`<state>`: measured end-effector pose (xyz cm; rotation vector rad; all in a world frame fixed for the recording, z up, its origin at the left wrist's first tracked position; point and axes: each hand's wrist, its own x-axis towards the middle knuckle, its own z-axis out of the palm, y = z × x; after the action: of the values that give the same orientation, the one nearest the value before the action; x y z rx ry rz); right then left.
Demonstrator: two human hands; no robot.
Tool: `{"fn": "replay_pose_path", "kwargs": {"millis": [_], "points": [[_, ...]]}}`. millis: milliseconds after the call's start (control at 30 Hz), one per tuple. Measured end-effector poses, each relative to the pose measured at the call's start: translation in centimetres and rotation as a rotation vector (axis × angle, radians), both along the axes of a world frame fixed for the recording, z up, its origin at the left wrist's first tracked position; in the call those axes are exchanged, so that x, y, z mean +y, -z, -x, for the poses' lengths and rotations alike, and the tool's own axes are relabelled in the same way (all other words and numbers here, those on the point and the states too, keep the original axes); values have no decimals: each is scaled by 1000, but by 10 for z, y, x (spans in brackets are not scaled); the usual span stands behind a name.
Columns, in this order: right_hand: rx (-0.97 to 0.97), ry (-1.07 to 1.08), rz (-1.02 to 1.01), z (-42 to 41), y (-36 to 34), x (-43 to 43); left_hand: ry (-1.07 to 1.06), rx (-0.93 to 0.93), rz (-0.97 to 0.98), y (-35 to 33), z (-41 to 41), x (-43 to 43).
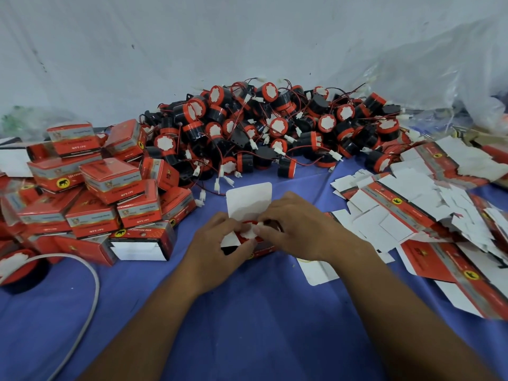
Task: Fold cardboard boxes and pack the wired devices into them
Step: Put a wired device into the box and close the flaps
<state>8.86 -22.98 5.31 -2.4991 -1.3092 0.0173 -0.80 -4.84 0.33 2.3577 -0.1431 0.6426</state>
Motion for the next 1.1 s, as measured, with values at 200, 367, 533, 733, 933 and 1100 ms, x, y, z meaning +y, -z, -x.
{"fn": "replay_pose_path", "kwargs": {"millis": [200,367,533,733,933,1100], "points": [[5,31,-28,5,2,5,-3,2,-12,-1,0,-1],[34,25,-73,2,-3,5,-17,16,0,0,0,-1],[91,108,-20,-2,4,3,-19,22,17,1,0,-1],[617,513,-395,-10,14,6,-10,21,24,0,1,-2],[645,541,-550,-6,22,10,-7,21,8,2,0,-4],[405,489,-516,-2,29,21,-194,-46,131,2,-3,-1]]}}
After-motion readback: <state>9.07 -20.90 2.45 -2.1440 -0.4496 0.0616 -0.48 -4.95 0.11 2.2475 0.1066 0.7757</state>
